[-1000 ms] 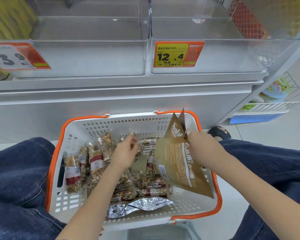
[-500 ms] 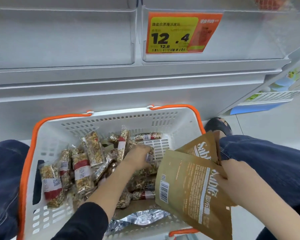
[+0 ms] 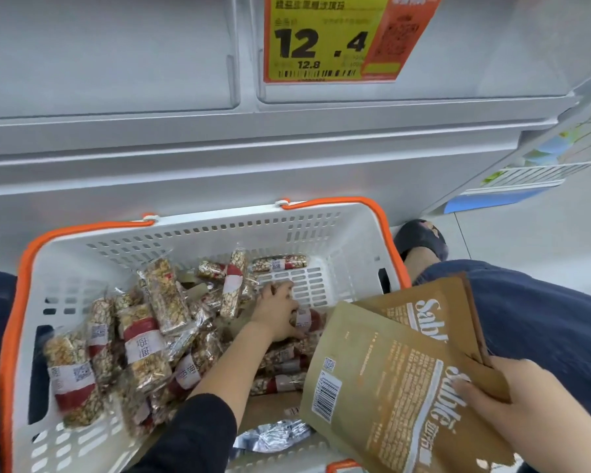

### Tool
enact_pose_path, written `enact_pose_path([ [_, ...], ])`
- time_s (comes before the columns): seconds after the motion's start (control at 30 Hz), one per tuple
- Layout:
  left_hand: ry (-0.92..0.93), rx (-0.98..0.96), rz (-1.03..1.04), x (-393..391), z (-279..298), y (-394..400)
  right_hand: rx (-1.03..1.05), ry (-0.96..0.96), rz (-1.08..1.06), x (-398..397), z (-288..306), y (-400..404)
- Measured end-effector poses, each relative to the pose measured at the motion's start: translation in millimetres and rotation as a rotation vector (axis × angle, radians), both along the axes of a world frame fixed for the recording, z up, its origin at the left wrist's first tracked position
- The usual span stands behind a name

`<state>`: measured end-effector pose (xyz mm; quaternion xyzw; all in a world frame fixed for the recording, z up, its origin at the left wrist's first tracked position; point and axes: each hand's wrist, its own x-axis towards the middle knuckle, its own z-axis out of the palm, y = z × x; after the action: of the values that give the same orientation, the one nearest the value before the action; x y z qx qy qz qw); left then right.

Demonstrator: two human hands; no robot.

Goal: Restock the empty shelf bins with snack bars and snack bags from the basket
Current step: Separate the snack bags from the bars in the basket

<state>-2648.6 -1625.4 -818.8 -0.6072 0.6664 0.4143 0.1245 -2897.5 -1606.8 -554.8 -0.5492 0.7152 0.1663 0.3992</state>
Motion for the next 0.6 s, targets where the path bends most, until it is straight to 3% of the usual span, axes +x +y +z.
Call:
enact_pose_path([
  [0.4, 0.211, -0.114, 0.046, 29, 50, 29, -0.269, -0.171, 0.114, 34, 26, -12],
  [0.6, 0.197, -0.174, 0.051, 32, 74, 60, -0.456, -0.098, 0.463, 70, 47, -45],
])
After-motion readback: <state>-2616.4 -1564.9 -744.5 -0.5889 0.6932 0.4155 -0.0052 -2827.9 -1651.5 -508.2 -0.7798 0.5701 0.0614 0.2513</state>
